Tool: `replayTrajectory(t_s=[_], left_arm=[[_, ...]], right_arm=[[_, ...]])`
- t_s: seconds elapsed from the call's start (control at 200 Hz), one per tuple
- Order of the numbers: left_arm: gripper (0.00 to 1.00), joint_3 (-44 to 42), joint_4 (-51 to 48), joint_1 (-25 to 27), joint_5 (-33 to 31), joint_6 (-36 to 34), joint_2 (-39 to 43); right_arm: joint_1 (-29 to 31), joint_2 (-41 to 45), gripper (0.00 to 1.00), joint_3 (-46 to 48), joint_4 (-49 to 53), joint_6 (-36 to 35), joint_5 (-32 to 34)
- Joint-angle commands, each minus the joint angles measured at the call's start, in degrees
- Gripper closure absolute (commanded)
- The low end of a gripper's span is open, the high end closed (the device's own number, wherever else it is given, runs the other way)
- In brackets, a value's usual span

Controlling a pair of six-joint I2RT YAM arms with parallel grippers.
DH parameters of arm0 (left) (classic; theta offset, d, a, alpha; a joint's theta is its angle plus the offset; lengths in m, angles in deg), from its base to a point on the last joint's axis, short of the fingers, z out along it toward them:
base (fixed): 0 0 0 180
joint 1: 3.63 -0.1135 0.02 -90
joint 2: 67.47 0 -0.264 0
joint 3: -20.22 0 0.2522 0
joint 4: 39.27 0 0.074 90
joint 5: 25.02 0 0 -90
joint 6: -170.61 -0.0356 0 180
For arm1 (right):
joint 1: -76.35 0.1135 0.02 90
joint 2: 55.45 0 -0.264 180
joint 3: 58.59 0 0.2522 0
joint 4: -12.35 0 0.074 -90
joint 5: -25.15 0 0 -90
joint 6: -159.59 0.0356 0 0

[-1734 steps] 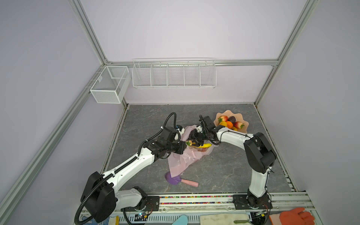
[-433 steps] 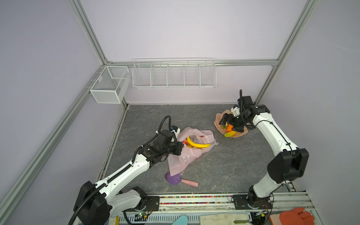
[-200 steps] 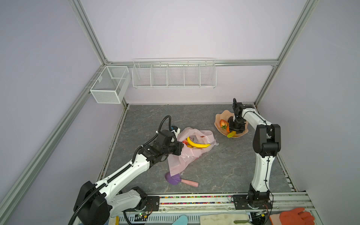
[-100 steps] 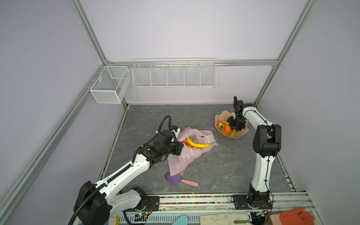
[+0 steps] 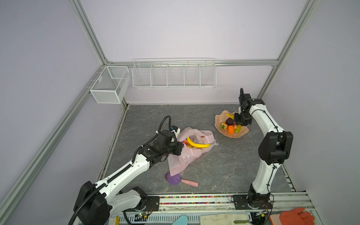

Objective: Place the fruits into the plastic bag
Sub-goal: 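Lift the banana with the right gripper and carry it to the bag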

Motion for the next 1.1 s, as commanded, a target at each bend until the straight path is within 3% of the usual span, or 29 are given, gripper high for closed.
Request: replayTrajectory(t_s=[0.0, 0.14, 0.275, 0.47, 0.715, 1.095], left_arm=[[1.00, 1.8, 0.4, 0.2, 0.2, -1.0, 0.0], [1.00, 2.2, 0.2, 0.2, 0.6, -0.9, -0.5], [1.00, 2.2, 0.2, 0.2, 0.4, -0.8, -0.4], [1.00, 2.9, 0.0, 0.2, 0.5, -1.1, -1.4], [1.00, 3.6, 0.4, 0.2, 1.1, -1.2, -2.4], [1.00, 4.0, 0.5, 0.2, 2.2, -1.7, -3.3]], right_arm=[[0.2, 3.3, 0.76, 1.6, -1.1, -2.5, -3.9], [3.6, 7.0, 0.79, 6.0, -4.3, -9.1, -11.5], [10.9, 11.5, 0.79, 11.9, -5.8, -17.1, -15.9], [19.4, 16.3, 0.80, 18.0, -6.5, -21.5, -21.0], [26.6, 15.3, 0.81, 19.6, -4.7, -22.4, -15.7], [30.8, 10.1, 0.82, 19.6, -7.5, -19.1, -15.8]])
